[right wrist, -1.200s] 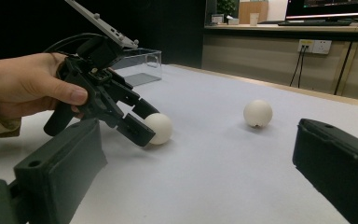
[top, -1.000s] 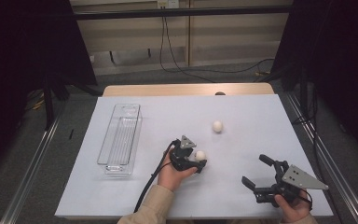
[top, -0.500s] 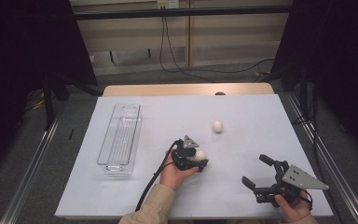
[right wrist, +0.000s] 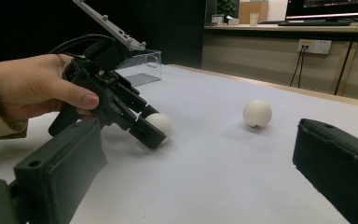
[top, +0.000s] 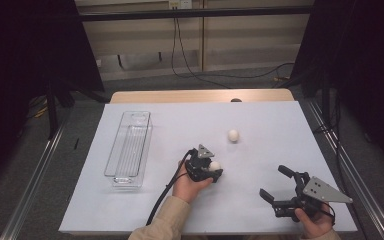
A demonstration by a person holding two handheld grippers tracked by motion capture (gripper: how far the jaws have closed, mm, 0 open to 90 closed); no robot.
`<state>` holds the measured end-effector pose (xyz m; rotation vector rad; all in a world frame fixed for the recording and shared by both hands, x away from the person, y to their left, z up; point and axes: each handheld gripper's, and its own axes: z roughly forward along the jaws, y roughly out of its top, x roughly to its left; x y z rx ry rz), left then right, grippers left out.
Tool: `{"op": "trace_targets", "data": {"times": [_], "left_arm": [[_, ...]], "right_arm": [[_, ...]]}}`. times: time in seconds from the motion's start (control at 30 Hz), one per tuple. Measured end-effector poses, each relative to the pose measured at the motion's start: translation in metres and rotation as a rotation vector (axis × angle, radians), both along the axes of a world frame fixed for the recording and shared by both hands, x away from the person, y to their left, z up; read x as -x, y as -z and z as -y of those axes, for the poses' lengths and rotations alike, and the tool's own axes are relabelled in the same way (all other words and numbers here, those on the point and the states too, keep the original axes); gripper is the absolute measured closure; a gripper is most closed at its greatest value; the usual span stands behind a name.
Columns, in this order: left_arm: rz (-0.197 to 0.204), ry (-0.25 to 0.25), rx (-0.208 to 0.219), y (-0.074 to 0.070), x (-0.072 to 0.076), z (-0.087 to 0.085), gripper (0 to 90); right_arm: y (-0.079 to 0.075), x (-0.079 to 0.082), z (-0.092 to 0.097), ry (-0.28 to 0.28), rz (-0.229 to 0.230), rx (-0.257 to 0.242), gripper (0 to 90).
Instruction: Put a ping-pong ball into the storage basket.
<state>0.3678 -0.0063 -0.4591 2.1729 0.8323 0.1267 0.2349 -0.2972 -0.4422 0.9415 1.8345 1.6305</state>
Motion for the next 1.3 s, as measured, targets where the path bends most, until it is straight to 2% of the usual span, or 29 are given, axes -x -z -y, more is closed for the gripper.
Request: {"op": "trace_targets", "data": {"times": [0.2, 0.47, 1.3], "left_arm": [[0.002, 0.001, -0.003, 0.0, 0.0, 0.0, 51.0], [-0.016, 0.006, 0.003, -0.002, 0.0, -0.002, 51.1], [-0.054, -0.011, 0.037, -0.014, -0.004, -0.018, 51.1]], "right_arm": [[0.0, 0.0, 0.0, -0.001, 0.0, 0.001, 1.2], [0.0, 0.0, 0.0, -0.001, 0.0, 0.001, 1.2], [0.0, 0.0, 0.0, -0.003, 0.002, 0.002, 1.3]]}}
